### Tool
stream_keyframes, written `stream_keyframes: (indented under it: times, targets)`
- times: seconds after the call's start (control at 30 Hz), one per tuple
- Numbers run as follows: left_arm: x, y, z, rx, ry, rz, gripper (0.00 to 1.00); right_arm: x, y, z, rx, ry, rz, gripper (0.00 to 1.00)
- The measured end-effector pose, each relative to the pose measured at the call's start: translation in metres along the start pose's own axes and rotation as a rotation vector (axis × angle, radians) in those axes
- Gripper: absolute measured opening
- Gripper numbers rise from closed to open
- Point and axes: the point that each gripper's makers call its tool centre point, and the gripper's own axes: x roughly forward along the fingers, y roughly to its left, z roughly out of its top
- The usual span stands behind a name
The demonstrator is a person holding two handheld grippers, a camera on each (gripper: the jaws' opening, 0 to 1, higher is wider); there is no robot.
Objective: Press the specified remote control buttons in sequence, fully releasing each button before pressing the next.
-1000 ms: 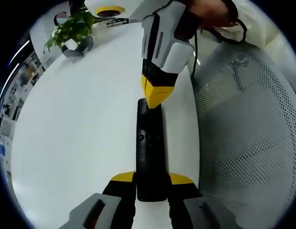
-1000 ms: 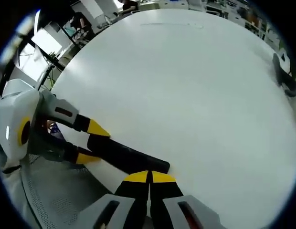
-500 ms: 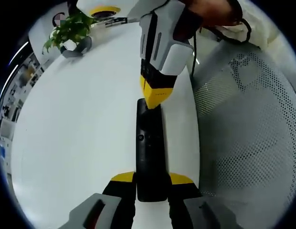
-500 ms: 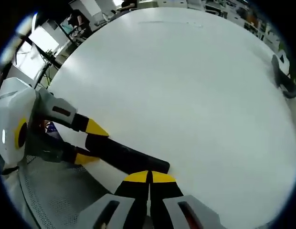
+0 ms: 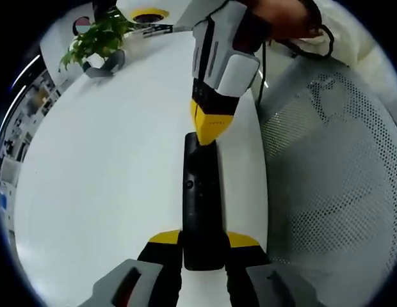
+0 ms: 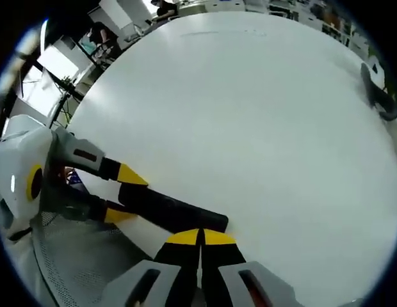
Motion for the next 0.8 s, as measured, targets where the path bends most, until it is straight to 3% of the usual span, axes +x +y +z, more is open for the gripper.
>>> stream_keyframes:
  times: [0.2, 0.8]
  targets:
    - [0.0, 0.0, 0.0, 0.001, 0.002, 0.0, 0.24, 0.002, 0.007, 0.009, 0.006, -0.01, 0.028, 0.0]
    - [0.0, 0.0, 0.0, -0.004, 0.002, 0.002, 0.24, 0.008, 0.01, 0.003, -0.007, 0.028, 0.026, 0.0]
